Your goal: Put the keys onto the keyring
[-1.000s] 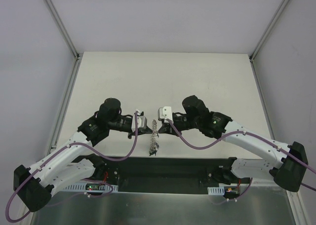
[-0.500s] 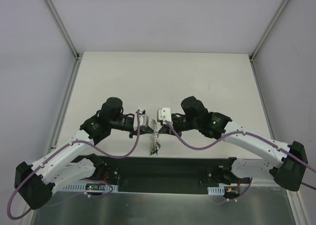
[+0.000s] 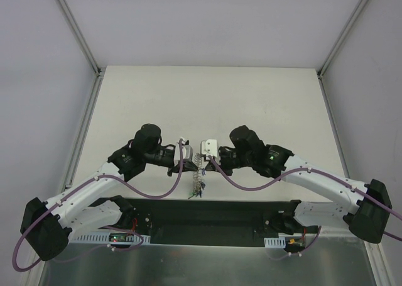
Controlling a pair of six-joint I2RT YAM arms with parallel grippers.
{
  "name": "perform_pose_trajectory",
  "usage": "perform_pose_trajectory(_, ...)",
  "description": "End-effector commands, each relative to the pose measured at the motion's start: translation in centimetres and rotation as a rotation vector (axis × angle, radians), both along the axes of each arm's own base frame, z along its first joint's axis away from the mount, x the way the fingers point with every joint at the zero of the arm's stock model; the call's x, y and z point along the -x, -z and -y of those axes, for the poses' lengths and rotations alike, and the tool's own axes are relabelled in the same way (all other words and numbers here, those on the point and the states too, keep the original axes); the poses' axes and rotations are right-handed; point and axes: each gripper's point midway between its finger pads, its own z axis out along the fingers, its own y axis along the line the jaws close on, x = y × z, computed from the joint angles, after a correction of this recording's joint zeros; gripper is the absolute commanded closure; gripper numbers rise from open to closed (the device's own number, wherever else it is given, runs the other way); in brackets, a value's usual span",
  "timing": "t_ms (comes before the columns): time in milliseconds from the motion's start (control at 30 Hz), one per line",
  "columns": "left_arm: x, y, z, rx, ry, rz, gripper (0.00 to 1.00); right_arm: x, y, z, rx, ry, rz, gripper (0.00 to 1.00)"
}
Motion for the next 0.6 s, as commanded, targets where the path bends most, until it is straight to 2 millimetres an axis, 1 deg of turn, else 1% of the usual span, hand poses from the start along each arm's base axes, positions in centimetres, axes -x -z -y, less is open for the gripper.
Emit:
perform_pose_trajectory(0,0.6,-1.98,0.88,0.079,0.066,0.039,1.0,-0.16,-1.55,0.33,-0.039,0.01,0.055,0.99)
perform_pose_trajectory(200,0.67,-1.96,0.85,0.079,0.066,0.032,1.0,-0.04,-1.94,0.29,-0.051,0.004,0.058,0.99)
perform_pose_trajectory(567,0.57,-2.09,0.86,0.08,0.06,0.035,1.0,0.16,-2.05,-0.09,-0.055,-0.012,0.054,0.99)
